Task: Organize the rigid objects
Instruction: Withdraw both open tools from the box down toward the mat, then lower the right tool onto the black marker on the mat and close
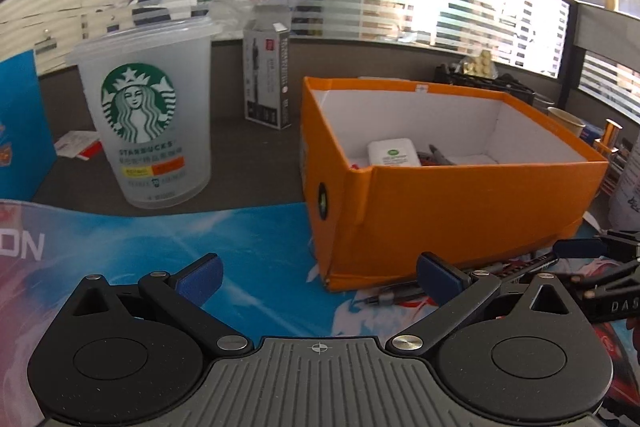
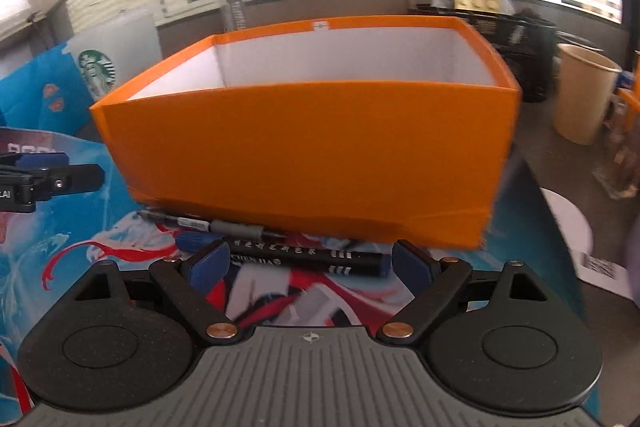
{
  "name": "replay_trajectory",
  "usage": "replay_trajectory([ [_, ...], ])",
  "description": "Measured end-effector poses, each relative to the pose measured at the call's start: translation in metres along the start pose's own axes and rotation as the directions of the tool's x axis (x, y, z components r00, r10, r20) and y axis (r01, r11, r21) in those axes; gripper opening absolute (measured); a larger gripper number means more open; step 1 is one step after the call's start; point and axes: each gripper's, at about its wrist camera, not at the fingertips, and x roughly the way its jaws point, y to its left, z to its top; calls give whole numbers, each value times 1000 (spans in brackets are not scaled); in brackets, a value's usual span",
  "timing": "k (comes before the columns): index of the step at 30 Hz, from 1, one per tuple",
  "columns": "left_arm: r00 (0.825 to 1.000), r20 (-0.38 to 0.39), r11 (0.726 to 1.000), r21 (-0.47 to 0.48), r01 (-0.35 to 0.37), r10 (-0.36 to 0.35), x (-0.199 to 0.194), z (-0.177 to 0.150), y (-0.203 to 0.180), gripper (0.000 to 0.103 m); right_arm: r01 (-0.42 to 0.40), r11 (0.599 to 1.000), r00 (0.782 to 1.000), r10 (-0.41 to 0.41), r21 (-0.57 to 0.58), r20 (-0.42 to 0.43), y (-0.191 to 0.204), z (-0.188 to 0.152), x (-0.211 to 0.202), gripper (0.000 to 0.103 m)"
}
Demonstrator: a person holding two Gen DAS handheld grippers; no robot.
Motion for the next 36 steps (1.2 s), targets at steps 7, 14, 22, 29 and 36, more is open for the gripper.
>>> replay_trajectory([
  [7, 998, -42, 998, -27, -55, 54, 4, -11, 18, 103, -254, 943, 967, 253, -213, -31, 55, -24, -12, 88],
  [14, 995, -60, 995, -61, -78, 74, 1, -18, 33, 103, -103, 985, 995, 104, -140, -2, 39, -11, 2, 88],
  [22, 991, -109, 994, -69, -86, 78, 3, -38, 36, 103, -104, 986, 994, 102, -132, -23, 42, -3, 26, 96],
  [29, 988, -103, 991, -53, -120, 114, 0, -47, 42, 103, -431, 877, 900, 435, -209, -33, 63, -5, 5, 96],
  [36, 986, -87, 988, -45, -146, 142, -1, -50, 42, 103, -305, 906, 951, 309, -292, -35, 87, 10, 25, 84],
])
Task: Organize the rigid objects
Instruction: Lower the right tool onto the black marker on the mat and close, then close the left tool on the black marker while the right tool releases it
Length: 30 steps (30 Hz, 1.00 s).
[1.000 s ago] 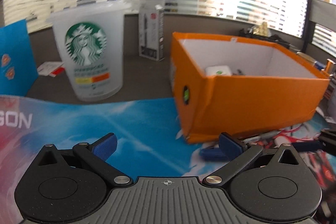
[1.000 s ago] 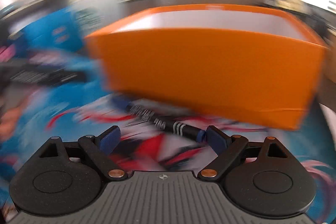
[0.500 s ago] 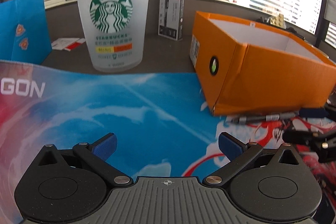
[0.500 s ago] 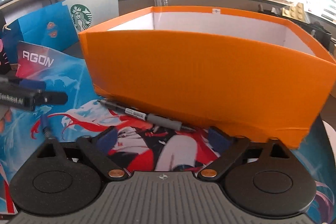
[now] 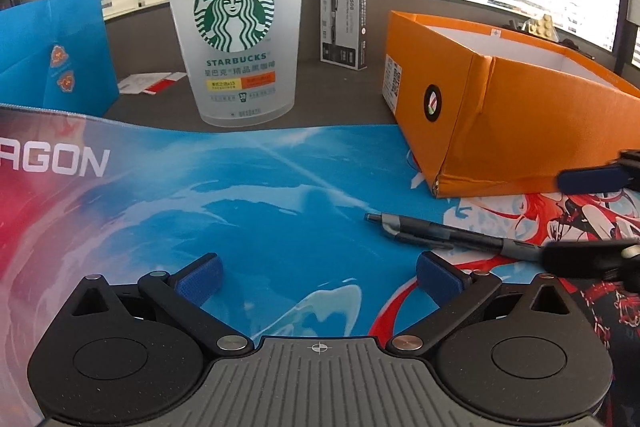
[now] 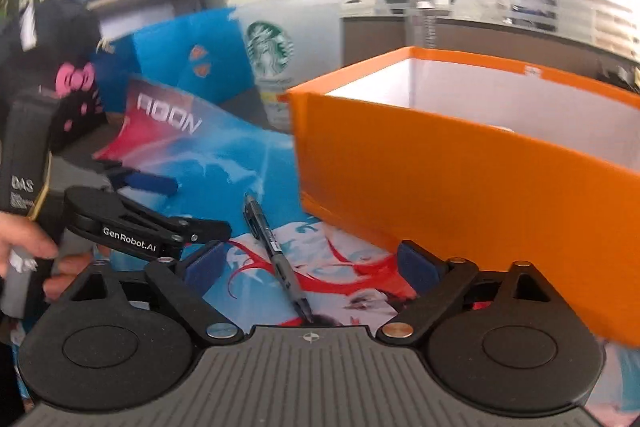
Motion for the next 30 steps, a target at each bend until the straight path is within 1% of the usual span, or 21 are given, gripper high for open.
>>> replay_trajectory([
  [1, 1000, 1, 1000, -8, -4, 4, 0, 0, 2, 103, -1, 1000, 1000, 1, -22, -18, 5, 2, 6, 81],
  [2, 1000, 3, 1000, -13, -7, 7, -1, 0, 3, 103, -12, 999, 999, 11, -46, -31, 10, 4, 12, 74],
  [4, 1000, 11, 1000, -28, -4, 4, -1, -1, 6, 103, -56, 994, 997, 51, -92, -60, 22, 1, 15, 68],
  [5, 1000, 13, 999, -33, -1, 2, -2, -1, 7, 103, -59, 992, 995, 50, -116, -81, 28, 1, 20, 54],
  [6, 1000, 15, 999, -36, 1, 0, -2, -1, 8, 103, -34, 990, 995, 20, -139, -100, 34, 1, 28, 44],
  [7, 1000, 17, 999, -39, 4, -3, -2, -1, 8, 103, -9, 990, 996, -3, -138, -87, 37, 2, 33, 40],
  [8, 1000, 21, 999, -47, 11, -10, -3, -1, 10, 103, 1, 995, 996, -10, -104, -88, 37, 3, 34, 31],
  [9, 999, 28, 998, -62, 25, -24, -4, -1, 13, 103, 33, 996, 995, -40, -80, -90, 35, 5, 35, 19],
  [11, 996, 59, 994, -92, 66, -61, -10, -3, 22, 103, 83, 996, 991, -84, -18, -102, 29, 6, 33, 11],
  [13, 988, 118, 991, -73, 111, -102, -20, -6, 28, 103, 108, 994, 988, -104, 35, -111, 23, 6, 30, 10],
  [15, 975, 153, 986, 1, 166, -164, -33, -9, 31, 103, 105, 994, 989, -101, 37, -110, 21, 2, 25, 10],
  [16, 965, 163, 979, 45, 201, -206, -40, -10, 32, 103, 105, 994, 989, -100, 39, -107, 20, -1, 22, 10],
  [17, 950, 179, 966, 91, 243, -255, -49, -13, 33, 103, 104, 993, 989, -99, 46, -107, 18, -3, 19, 11],
  [18, 928, 193, 944, 154, 292, -319, -60, -16, 33, 103, 105, 993, 989, -99, 54, -108, 19, -3, 18, 11],
  [19, 903, 194, 913, 226, 340, -384, -70, -20, 32, 103, 105, 993, 989, -97, 63, -110, 18, -4, 15, 11],
  [20, 876, 184, 871, 312, 378, -446, -80, -24, 30, 103, 104, 992, 989, -96, 71, -111, 17, -5, 13, 11],
  [21, 855, 171, 829, 395, 396, -490, -88, -29, 26, 103, 106, 991, 989, -97, 78, -112, 16, -6, 10, 11],
  [23, 825, 141, 737, 548, 396, -548, -101, -37, 15, 103, 112, 990, 988, -102, 89, -115, 16, -6, 7, 11],
  [25, 801, 78, 658, 621, 426, -593, -104, -43, 4, 103, 121, 988, 987, -109, 99, -119, 17, -6, 6, 11],
  [27, 789, 1, 600, 650, 466, -614, -99, -49, -4, 103, 130, 986, 985, -116, 108, -123, 18, -6, 4, 11],
  [30, 817, -100, 550, 692, 468, -568, -88, -60, -15, 103, 144, 984, 984, -131, 102, -125, 20, -8, 1, 11],
])
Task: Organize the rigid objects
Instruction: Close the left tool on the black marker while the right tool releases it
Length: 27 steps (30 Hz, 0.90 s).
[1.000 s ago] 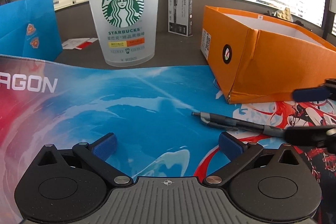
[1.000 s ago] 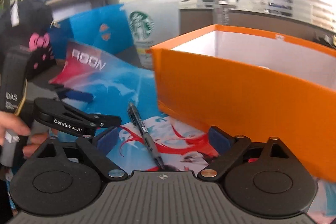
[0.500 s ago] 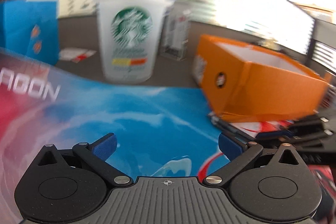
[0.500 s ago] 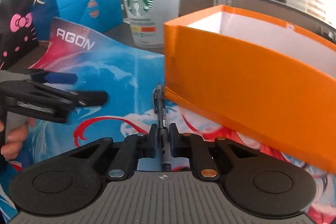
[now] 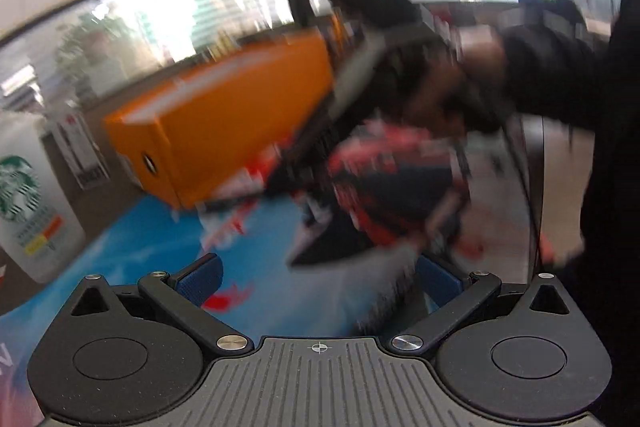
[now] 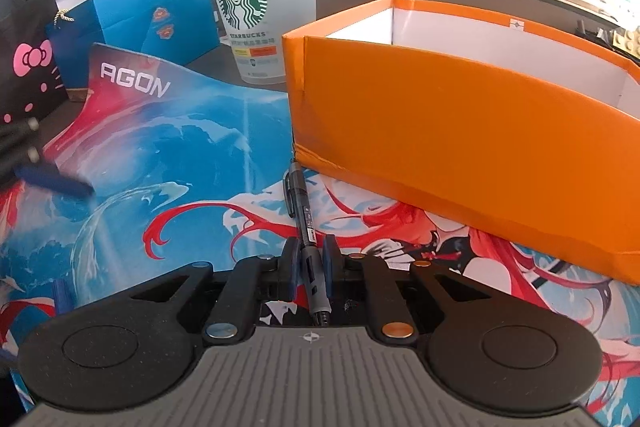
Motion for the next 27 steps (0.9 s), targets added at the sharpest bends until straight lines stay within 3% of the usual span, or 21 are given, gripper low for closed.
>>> replay_trajectory([
  [3, 1000, -6, 1000, 15, 9, -9, 2, -4, -5, 103, 14, 1000, 1000, -14, -3, -7, 0, -2, -4, 11],
  [6, 999, -16, 999, -27, 29, -30, 5, -7, -1, 103, 24, 999, 1000, -24, 23, -7, -3, -5, -8, 11],
  [8, 999, -30, 989, -145, 40, -45, 13, -6, 7, 103, 34, 998, 999, -34, 48, -4, -6, -7, -11, 11],
  [9, 997, -41, 968, -245, 56, -68, 19, -7, 12, 101, 38, 997, 999, -38, 64, -2, -8, -8, -12, 11],
  [10, 999, -25, 955, -294, 23, -31, 19, -7, 11, 98, 44, 996, 999, -44, 81, -1, -9, -9, -13, 11],
  [11, 999, -32, 962, -273, -12, 4, 20, -5, 3, 96, 50, 994, 999, -50, 97, 0, -10, -10, -15, 11],
  [13, 1000, -22, 962, -273, 13, -20, 19, 1, -6, 70, 64, 992, 998, -64, 113, 1, -10, -11, -17, 11],
  [14, 1000, -19, 965, -262, 10, -16, 18, 3, -11, 64, 71, 991, 997, -71, 116, 1, -9, -12, -17, 11],
  [16, 1000, -3, 964, -264, 15, -16, 18, 6, -18, 30, 94, 988, 995, -95, 120, 2, -7, -13, -18, 11],
  [19, 1000, -2, 963, -268, -8, 8, 21, 11, -21, 15, 124, 990, 992, -124, 65, -6, 1, -11, -16, 12],
  [21, 1000, 0, 960, -281, -16, 17, 23, 11, -19, 12, 124, 991, 992, -123, 49, -12, 4, -8, -13, 28],
  [23, 1000, -5, 953, -301, -28, 28, 24, 12, -15, 11, 126, 992, 992, -126, 28, -18, 7, -3, -6, 37],
  [25, 999, -15, 945, -324, -36, 33, 25, 14, -13, 11, 140, 990, 990, -140, -30, -15, 12, 0, 1, 37],
  [27, 998, -36, 937, -343, -58, 49, 25, 16, -11, 11, 134, 991, 991, -134, -26, -28, 13, 3, 2, 24],
])
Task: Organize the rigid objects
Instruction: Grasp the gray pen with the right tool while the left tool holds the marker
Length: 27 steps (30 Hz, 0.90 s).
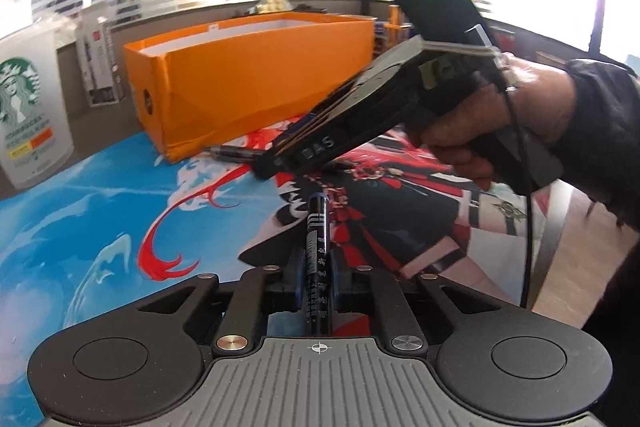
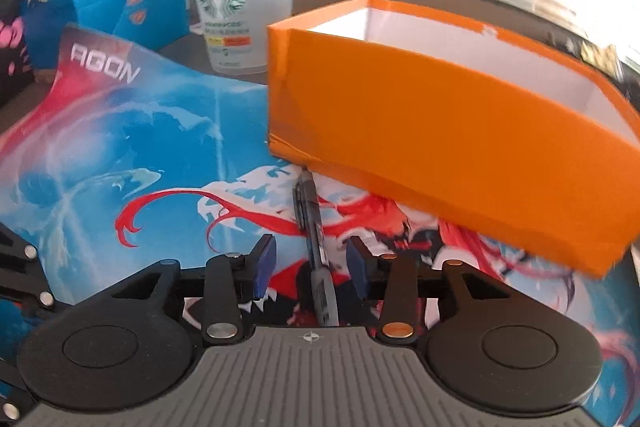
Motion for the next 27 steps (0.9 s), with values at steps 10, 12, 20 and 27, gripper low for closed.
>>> replay_trajectory([
  [10, 995, -27, 984, -152, -97, 94, -7, 5, 32, 11, -36, 985, 999, 37, 170, -4, -21, -16, -23, 9],
  [12, 994, -19, 981, -162, -105, 104, -11, 7, 34, 11, -66, 970, 998, 67, 232, 4, -30, -21, -30, 9],
  [20, 987, 24, 971, -181, -154, 161, -23, 23, 35, 11, -176, 901, 984, 146, 397, 105, -55, -38, -65, 9],
  [27, 979, 59, 967, -176, -183, 196, -31, 40, 28, 11, -189, 905, 978, 138, 381, 156, -58, -38, -87, 9],
])
